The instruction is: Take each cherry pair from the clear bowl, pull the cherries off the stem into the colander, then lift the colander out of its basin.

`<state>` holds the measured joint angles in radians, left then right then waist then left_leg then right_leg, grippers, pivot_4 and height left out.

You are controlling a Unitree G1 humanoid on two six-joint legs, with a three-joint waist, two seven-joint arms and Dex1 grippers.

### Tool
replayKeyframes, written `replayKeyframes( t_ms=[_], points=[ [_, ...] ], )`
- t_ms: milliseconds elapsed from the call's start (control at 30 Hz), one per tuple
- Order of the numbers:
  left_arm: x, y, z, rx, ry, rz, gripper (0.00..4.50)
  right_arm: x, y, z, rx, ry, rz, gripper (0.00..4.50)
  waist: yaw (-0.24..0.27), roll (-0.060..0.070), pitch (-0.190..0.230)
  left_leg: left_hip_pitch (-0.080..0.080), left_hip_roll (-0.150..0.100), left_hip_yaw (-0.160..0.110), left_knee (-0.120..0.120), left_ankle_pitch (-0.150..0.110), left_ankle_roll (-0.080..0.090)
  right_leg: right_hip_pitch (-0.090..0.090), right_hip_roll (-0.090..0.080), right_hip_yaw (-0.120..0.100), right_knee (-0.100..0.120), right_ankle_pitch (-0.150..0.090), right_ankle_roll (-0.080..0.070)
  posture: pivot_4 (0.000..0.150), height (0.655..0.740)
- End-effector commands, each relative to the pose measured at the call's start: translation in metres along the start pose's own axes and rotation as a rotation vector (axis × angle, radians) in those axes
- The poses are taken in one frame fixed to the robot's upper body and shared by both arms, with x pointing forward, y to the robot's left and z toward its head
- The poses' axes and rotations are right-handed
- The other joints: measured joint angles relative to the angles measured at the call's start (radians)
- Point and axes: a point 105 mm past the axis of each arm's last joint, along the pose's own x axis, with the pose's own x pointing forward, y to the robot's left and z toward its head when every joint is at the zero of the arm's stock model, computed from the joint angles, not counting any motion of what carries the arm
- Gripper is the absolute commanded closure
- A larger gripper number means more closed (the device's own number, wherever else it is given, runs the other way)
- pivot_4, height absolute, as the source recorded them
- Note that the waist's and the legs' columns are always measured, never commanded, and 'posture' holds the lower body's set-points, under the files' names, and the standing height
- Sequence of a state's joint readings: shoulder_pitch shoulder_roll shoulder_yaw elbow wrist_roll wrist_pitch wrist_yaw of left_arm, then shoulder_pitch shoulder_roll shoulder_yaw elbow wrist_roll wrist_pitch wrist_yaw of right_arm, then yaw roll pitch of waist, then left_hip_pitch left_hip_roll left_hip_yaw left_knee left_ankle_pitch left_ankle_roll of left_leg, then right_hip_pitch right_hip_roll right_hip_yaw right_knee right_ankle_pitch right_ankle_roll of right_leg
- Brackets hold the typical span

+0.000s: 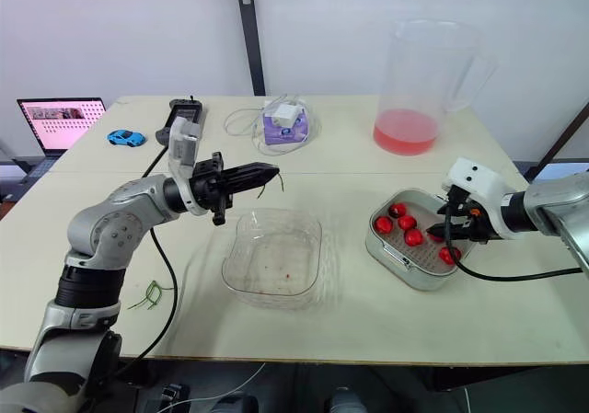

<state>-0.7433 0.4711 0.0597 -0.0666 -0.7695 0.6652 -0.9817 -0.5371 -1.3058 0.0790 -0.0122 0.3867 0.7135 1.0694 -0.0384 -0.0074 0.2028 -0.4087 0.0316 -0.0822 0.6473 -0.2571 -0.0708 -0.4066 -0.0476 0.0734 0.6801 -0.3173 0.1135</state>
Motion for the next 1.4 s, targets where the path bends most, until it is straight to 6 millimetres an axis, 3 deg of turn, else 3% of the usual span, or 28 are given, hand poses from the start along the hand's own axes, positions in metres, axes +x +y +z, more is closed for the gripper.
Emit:
replayKeyframes(
  t_ms=[33,167,267,367,467,567,700,800,933,1000,1167,1267,1400],
  points=[
    [-0.003,-0.006,0.013,0.059,-0.019,-0.003,4.50,-0.018,-0.010,0.014,-0.050,-0.029,-0.043,0.09,-0.001,0.000,0.000,0.000,0.000,0.000,0.000,0.000,0.000,0.000,0.000,0.000,0.000,0.000,0.000,0.150,0.7332],
    [-0.009,-0.006,0.011,0.057,-0.002,0.019,4.50,-0.035,-0.001,0.047,-0.044,-0.174,0.044,0.09,-0.007,0.000,0.000,0.000,0.000,0.000,0.000,0.000,0.000,0.000,0.000,0.000,0.000,0.000,0.000,0.150,0.7332],
    [-0.018,-0.004,0.008,0.062,0.031,0.053,4.50,-0.051,0.033,0.083,-0.016,-0.382,0.302,0.09,-0.007,0.001,0.000,0.001,0.001,0.000,-0.001,0.000,0.000,0.000,0.001,0.000,0.000,0.000,0.000,0.150,0.7332],
    [-0.034,-0.002,0.006,0.068,0.068,0.097,4.50,-0.060,0.049,0.108,0.002,-0.515,0.416,0.09,-0.005,0.001,0.000,0.001,0.001,-0.001,-0.001,0.000,0.000,0.000,0.001,0.000,0.000,0.000,0.000,0.150,0.7332],
    [-0.055,0.001,0.005,0.079,0.111,0.164,4.50,-0.063,0.064,0.124,-0.006,-0.580,0.511,0.09,-0.003,0.000,0.000,0.001,0.000,-0.001,0.000,0.000,0.000,0.001,0.001,-0.001,0.000,0.000,0.000,0.150,0.7332],
    [-0.100,0.001,-0.002,0.067,0.195,0.301,4.50,-0.057,0.080,0.139,-0.071,-0.599,0.611,0.09,-0.010,0.001,0.000,0.000,0.001,-0.001,-0.001,0.000,0.001,0.000,0.000,-0.001,0.000,0.000,0.000,0.150,0.7332],
    [-0.133,-0.005,-0.015,0.024,0.245,0.391,4.50,-0.053,0.088,0.148,-0.126,-0.604,0.661,0.09,-0.003,0.001,0.000,0.001,0.001,0.000,-0.002,-0.001,0.001,-0.001,0.001,0.000,0.001,0.000,0.000,0.150,0.7332],
    [-0.168,-0.017,-0.044,-0.051,0.311,0.484,4.50,-0.044,0.091,0.151,-0.165,-0.585,0.675,0.09,-0.004,0.001,0.000,0.000,0.000,0.000,-0.001,0.000,0.001,0.000,-0.001,-0.001,0.000,0.000,0.000,0.150,0.7332],
    [-0.198,-0.031,-0.081,-0.137,0.399,0.572,4.50,-0.034,0.091,0.148,-0.183,-0.548,0.666,0.09,0.000,0.000,0.000,0.000,0.001,0.000,-0.001,-0.001,0.001,-0.001,-0.001,-0.001,0.000,0.000,0.000,0.150,0.7332],
    [-0.209,-0.034,-0.097,-0.173,0.428,0.620,4.50,-0.031,0.090,0.147,-0.187,-0.539,0.657,0.09,0.000,0.001,0.000,0.000,0.001,0.000,-0.001,0.000,0.001,-0.001,-0.001,-0.001,0.000,0.000,0.000,0.150,0.7332],
    [-0.219,-0.031,-0.115,-0.191,0.461,0.683,4.50,-0.030,0.083,0.151,-0.146,-0.566,0.620,0.09,-0.003,0.000,0.000,0.000,0.001,0.000,-0.001,-0.001,0.001,-0.001,-0.001,-0.001,0.000,0.000,-0.001,0.150,0.7332],
    [-0.220,-0.028,-0.115,-0.192,0.449,0.703,3.64,-0.030,0.082,0.149,-0.138,-0.561,0.607,0.00,-0.003,0.000,0.000,0.000,0.001,0.000,-0.001,-0.001,0.001,-0.001,-0.001,-0.001,0.000,0.000,-0.001,0.150,0.7332],
    [-0.222,-0.024,-0.107,-0.179,0.437,0.710,1.58,-0.031,0.082,0.149,-0.121,-0.569,0.604,0.00,-0.003,0.000,0.000,0.000,0.001,0.000,-0.001,-0.001,0.001,-0.001,-0.001,-0.001,0.000,0.000,-0.001,0.150,0.7332]
  ],
)
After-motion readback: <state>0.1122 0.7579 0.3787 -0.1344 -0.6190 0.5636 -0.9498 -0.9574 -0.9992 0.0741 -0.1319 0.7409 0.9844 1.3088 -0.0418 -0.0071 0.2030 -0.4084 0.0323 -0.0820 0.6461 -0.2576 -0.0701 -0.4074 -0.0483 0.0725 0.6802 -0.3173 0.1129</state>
